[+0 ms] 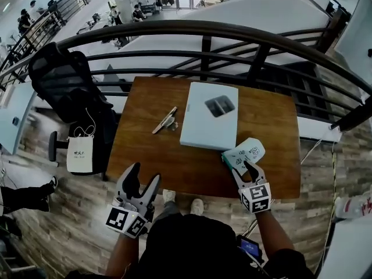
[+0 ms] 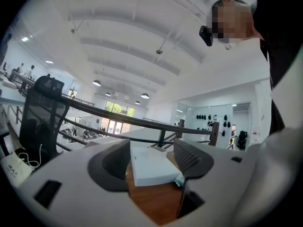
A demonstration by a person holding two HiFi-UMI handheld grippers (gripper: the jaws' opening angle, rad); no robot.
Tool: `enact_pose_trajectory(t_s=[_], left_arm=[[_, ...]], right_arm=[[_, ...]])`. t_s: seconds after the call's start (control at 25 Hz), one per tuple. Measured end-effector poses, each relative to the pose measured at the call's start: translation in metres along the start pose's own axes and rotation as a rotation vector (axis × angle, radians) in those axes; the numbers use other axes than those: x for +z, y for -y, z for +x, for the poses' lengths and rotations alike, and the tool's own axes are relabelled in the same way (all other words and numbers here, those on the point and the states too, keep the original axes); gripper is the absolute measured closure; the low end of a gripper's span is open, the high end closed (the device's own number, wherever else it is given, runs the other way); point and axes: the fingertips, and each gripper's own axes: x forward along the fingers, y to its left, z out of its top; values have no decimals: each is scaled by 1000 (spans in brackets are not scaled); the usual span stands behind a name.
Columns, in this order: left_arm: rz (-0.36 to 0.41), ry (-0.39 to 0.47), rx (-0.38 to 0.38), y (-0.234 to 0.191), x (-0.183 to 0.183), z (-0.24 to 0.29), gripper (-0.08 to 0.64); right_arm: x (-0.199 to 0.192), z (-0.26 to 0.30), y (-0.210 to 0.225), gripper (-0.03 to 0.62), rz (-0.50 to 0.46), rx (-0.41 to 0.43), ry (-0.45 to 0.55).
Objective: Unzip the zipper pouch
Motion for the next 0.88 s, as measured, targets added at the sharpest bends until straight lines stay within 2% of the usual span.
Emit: enact_pose_trajectory(t_s=[0.2, 0.36, 0.68, 0.8, 0.88], left_arm=[[-2, -23, 26, -18, -3, -1, 268], [-12, -38, 59, -33, -5, -6, 268], [-41, -65, 113, -60, -13, -11, 268], [-50, -75, 112, -63, -14, -9, 268], [-54, -78, 105, -66, -15, -7, 268]], right_arm=[[-35, 46, -8, 390, -131, 29, -180], [-54, 65, -9, 390, -158, 53, -287], [-70, 89, -7, 394, -173, 55, -388], [-72, 90, -3, 421, -167, 27, -416], [-72, 92, -1, 461, -173, 20, -430]])
